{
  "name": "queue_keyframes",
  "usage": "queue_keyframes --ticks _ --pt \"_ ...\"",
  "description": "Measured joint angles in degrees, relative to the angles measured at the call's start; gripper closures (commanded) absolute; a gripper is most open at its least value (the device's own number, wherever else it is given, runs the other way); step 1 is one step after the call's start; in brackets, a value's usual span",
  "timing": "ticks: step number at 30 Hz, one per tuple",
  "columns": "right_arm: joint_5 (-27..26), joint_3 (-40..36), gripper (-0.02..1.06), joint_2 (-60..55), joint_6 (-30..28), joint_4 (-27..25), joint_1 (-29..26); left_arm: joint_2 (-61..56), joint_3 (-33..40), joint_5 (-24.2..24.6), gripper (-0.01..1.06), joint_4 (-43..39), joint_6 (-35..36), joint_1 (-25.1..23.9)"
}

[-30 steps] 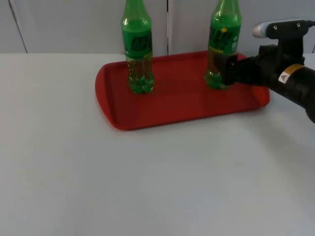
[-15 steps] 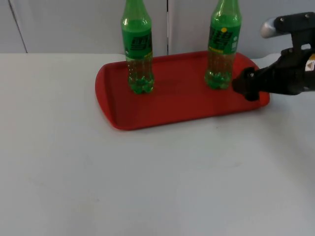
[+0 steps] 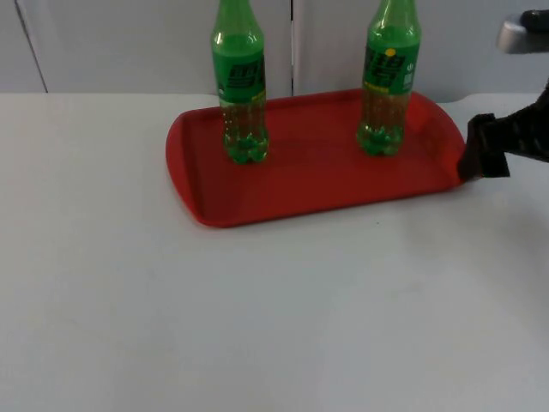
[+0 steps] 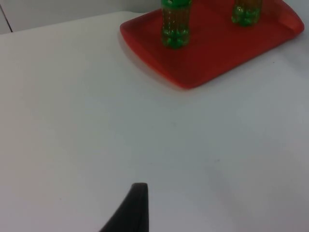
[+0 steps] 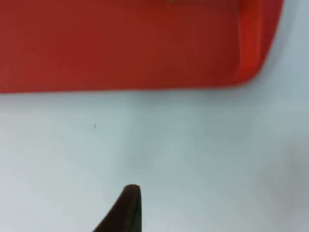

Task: Place the bottle upright on the tray.

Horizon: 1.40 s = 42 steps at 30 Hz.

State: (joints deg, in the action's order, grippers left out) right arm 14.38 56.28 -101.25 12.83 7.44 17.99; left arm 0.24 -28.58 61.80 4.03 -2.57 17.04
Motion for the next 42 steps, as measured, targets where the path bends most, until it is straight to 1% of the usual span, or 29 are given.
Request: queue_keyframes --ticks 1,3,4,7,8,9,12,14,19,23,24,28,34,38,42 --pt "2.76 0.00 -0.01 0.60 0.88 -1.69 0.00 0.00 0.00 0.00 0.00 0.00 0.00 0.00" --pt "6.34 0.00 -0.01 1.34 1.52 -3.37 0.00 0.00 0.00 0.00 0.00 0.00 0.00 0.00" --pt "6.34 0.00 -0.01 1.34 1.52 -3.37 0.00 0.00 0.00 0.00 0.00 0.00 0.00 0.00" --pt "10.84 0.00 -0.01 2.13 1.76 -4.42 0.00 0.00 0.00 0.00 0.00 0.00 0.00 0.00" --pt "12.59 0.00 -0.01 2.54 1.22 -4.68 0.00 0.00 0.00 0.00 0.00 0.00 0.00 0.00" --pt "12.59 0.00 -0.01 2.54 1.22 -4.68 0.00 0.00 0.00 0.00 0.00 0.00 0.00 0.00" --pt "17.14 0.00 -0.01 4.02 -1.14 -4.89 0.00 0.00 0.00 0.00 0.00 -0.21 0.00 0.00" --pt "19.28 0.00 -0.01 5.64 -2.36 -4.89 0.56 0.00 0.00 0.00 0.00 -0.34 0.00 0.00" --pt "20.24 -0.62 -0.01 9.57 -2.84 -4.89 2.66 0.00 0.00 0.00 0.00 -0.34 0.00 0.00" --pt "20.50 -2.46 -0.01 17.20 -3.23 -4.89 6.81 0.00 0.00 0.00 0.00 -0.43 0.00 0.00" --pt "20.50 -2.46 -0.01 17.20 -3.23 -4.89 6.81 0.00 0.00 0.00 0.00 -0.43 0.00 0.00" --pt "21.82 -3.84 -0.01 23.94 -3.41 -4.89 9.57 0.00 0.00 0.00 0.00 -0.43 0.00 0.00" --pt "23.27 -3.97 -0.01 30.37 -3.41 -4.89 10.60 0.00 0.00 0.00 0.00 -0.43 0.00 0.00" --pt "23.59 -4.04 -0.01 38.27 -3.41 -4.68 10.60 0.00 0.00 0.00 0.00 -0.43 0.00 0.00" --pt "23.59 -4.04 -0.01 43.51 -3.41 -4.25 10.60 0.00 0.00 0.00 0.00 -0.43 0.00 0.00"
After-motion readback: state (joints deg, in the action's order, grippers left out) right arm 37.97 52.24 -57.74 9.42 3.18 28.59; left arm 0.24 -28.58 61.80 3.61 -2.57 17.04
